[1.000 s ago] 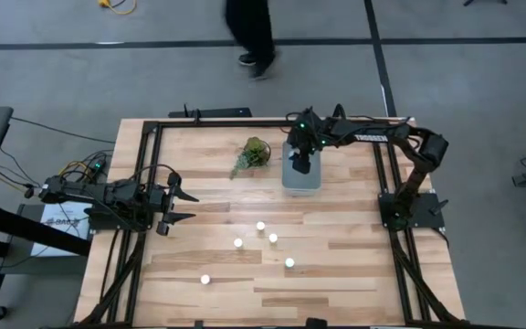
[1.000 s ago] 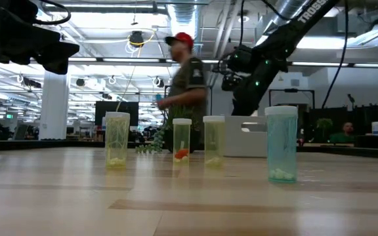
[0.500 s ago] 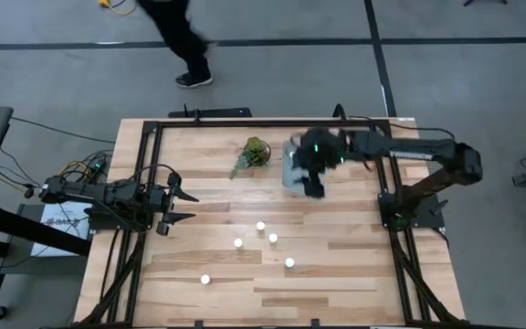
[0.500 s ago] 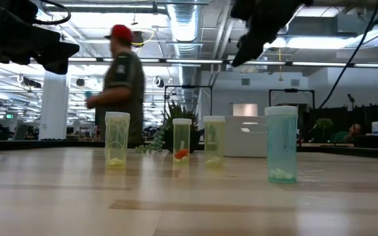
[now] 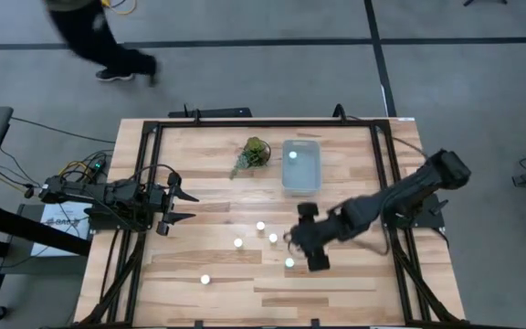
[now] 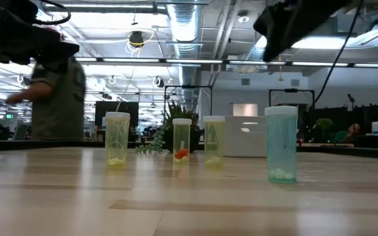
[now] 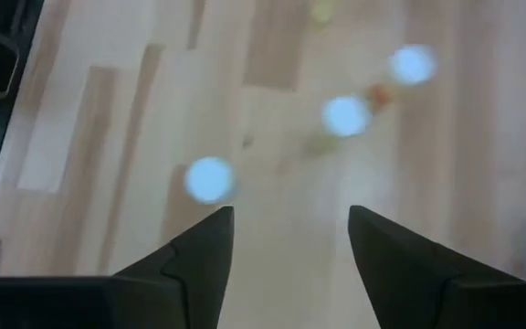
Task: Pick and place pill bottles into a basket
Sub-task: Put the blue pill bottle into the gray bin
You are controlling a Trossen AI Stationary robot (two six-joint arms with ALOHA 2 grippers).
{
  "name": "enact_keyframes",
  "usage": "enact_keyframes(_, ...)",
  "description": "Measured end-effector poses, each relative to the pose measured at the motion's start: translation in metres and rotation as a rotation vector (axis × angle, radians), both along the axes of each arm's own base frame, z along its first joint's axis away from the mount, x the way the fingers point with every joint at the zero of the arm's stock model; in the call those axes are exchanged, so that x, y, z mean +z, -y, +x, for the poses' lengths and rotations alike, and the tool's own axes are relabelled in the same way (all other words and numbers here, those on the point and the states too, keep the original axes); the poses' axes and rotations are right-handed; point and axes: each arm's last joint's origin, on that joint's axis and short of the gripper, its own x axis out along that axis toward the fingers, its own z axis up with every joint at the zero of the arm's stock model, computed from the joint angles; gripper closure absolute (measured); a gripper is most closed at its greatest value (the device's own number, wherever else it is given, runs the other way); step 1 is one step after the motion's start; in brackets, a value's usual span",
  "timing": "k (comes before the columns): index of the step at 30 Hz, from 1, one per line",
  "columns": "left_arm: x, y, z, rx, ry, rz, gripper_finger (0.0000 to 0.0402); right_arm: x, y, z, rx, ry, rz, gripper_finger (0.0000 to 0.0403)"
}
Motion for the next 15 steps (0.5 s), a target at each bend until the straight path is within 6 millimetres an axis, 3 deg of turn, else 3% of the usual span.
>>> enact_keyframes(5,0.000,0.000,0.000,0.000,-0.001,-0.008,0.0203,-0.025,-0.024,0.005,0.016,-0.044,0.003,0.0184)
enact_keyframes(15,0.000,0.000,0.000,0.000,0.000,-0.002,0.0203,-0.049,-0.041,0.015,0.031,-0.052,0.046,0.0181)
